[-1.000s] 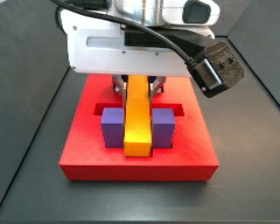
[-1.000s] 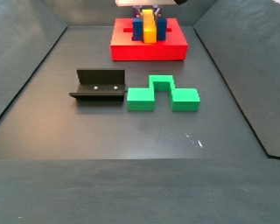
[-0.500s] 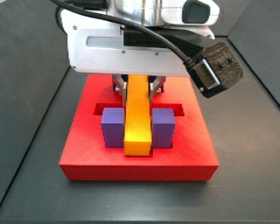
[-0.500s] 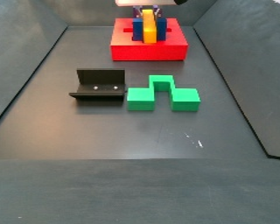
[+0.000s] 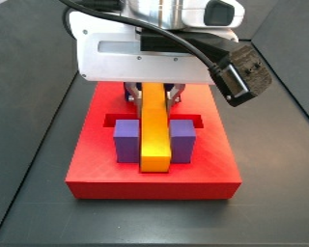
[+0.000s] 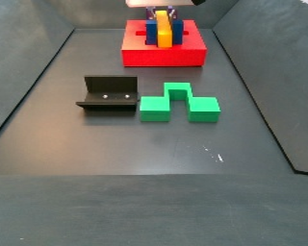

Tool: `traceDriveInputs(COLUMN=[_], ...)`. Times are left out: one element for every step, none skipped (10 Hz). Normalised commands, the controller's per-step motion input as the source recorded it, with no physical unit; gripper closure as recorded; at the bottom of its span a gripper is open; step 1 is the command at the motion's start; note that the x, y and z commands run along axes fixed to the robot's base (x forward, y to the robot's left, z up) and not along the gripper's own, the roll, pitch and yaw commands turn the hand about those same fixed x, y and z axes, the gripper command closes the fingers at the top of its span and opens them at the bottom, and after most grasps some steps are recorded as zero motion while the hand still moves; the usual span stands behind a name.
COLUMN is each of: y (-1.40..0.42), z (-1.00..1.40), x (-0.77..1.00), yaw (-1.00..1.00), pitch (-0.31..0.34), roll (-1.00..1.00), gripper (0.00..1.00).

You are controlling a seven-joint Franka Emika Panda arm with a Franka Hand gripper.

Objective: Pick up the yellow object. Move up. Move to above the board. Insert the yellow object.
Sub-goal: Insert the yellow object.

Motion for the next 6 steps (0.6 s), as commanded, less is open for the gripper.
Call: traceDriveInputs(y=[0.00,-0.07,-0.04,0.00,0.00,0.00], z=[-0.22,-0.11,-0.12,-0.18,0.00,0.00], x=[0.08,0.00,0.00,0.00,-0.01,0.00], yaw=[0.02,-0.11,-0.15,-0.10,0.00,0.00], pitch=[0.019,0.000,0.000,0.000,-0.007,0.000], roll=[0.07,0.03,0.00,0.00,0.00,0.00], gripper=[1.00,1.00,1.00,1.00,1.00,1.00])
